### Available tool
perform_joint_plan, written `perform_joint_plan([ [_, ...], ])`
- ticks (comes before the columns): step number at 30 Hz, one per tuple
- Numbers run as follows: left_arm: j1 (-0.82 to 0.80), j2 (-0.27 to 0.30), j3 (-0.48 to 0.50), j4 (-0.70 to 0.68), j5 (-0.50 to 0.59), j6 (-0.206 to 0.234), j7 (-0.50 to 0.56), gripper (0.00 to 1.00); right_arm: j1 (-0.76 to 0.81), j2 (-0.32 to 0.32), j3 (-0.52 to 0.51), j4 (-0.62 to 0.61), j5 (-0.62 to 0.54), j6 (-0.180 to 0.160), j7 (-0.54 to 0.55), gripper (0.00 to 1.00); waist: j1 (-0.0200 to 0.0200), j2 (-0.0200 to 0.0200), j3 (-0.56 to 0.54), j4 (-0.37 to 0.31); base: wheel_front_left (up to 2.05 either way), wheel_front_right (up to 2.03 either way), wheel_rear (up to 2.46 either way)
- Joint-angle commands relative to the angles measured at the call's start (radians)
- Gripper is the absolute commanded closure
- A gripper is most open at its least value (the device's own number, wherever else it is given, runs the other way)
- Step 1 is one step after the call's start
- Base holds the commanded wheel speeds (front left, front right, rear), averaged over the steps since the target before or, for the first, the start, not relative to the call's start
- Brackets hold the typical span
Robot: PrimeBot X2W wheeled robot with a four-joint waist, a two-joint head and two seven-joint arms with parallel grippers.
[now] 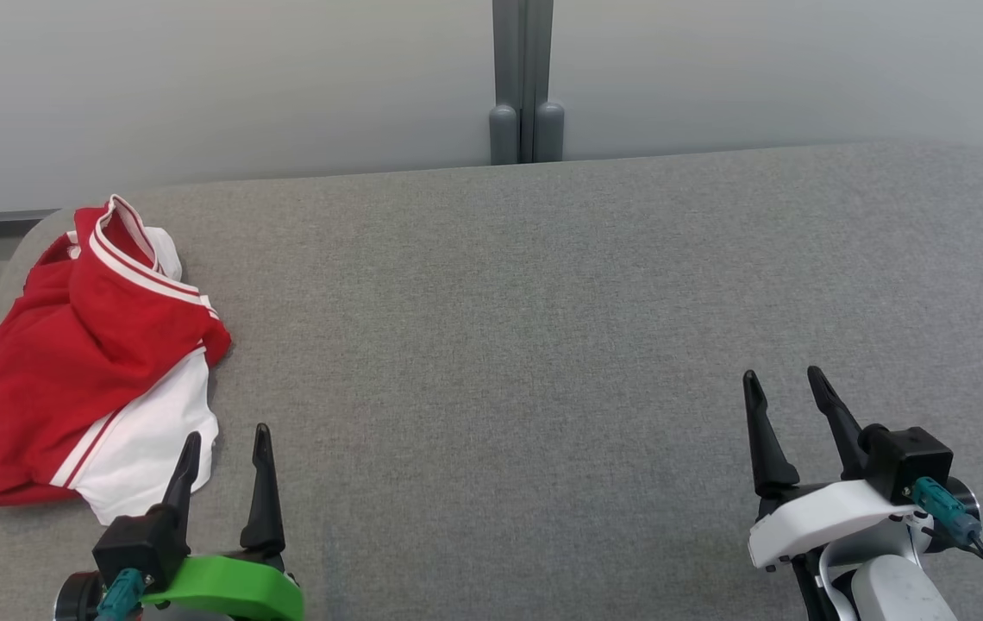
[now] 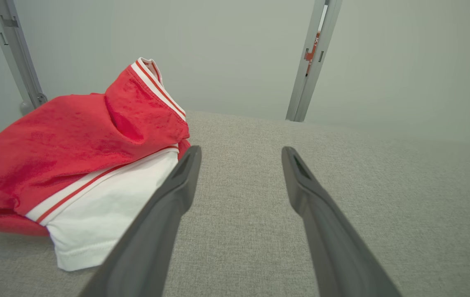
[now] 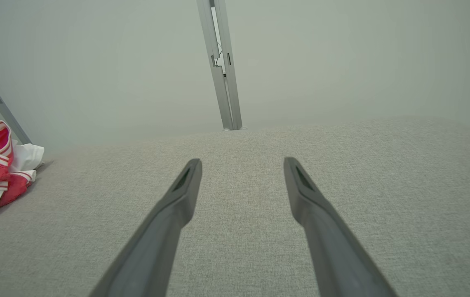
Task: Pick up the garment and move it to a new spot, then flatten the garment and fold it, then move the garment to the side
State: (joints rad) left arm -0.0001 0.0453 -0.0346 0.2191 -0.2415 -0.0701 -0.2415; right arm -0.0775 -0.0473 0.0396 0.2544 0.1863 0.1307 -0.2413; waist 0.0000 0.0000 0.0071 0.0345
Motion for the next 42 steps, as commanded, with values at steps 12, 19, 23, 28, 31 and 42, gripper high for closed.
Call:
perform_joint_plan([
  [12, 0.003, 0.008, -0.013, 0.018, 0.069, 0.011, -0.025, 0.0, -0.012, -0.005, 0.011, 0.016, -0.076, 0.0, -0.025, 0.0, 0.0, 0.0, 0.002, 0.005, 0.0, 0.0, 0.0],
  [19, 0.008, 0.008, -0.014, 0.024, 0.06, 0.009, -0.025, 0.0, -0.005, -0.005, 0.016, 0.014, -0.069, 0.0, -0.025, 0.0, 0.0, 0.0, -0.003, 0.006, 0.0, 0.0, 0.0],
  [23, 0.012, 0.008, -0.016, 0.022, 0.057, 0.011, -0.025, 0.0, 0.0, -0.005, 0.016, 0.011, -0.069, 0.0, -0.025, 0.0, 0.0, 0.0, -0.004, 0.007, 0.0, 0.0, 0.0],
  [28, 0.004, 0.008, -0.017, 0.026, 0.054, 0.013, -0.025, 0.0, 0.006, -0.005, 0.012, 0.006, -0.075, 0.0, -0.025, 0.0, 0.0, 0.0, -0.001, 0.028, 0.0, 0.0, 0.0],
  [31, -0.004, 0.008, -0.015, 0.026, 0.056, 0.018, -0.025, 0.0, 0.008, -0.004, 0.015, 0.002, -0.077, 0.0, -0.025, 0.0, 0.0, 0.0, 0.0, 0.056, 0.0, 0.0, 0.0],
  [42, -0.007, 0.013, 0.007, 0.017, 0.041, 0.033, -0.023, 0.0, 0.013, -0.004, 0.03, -0.007, -0.079, 0.0, -0.025, 0.0, 0.0, 0.0, -0.004, 0.258, 0.0, 0.0, 0.0],
])
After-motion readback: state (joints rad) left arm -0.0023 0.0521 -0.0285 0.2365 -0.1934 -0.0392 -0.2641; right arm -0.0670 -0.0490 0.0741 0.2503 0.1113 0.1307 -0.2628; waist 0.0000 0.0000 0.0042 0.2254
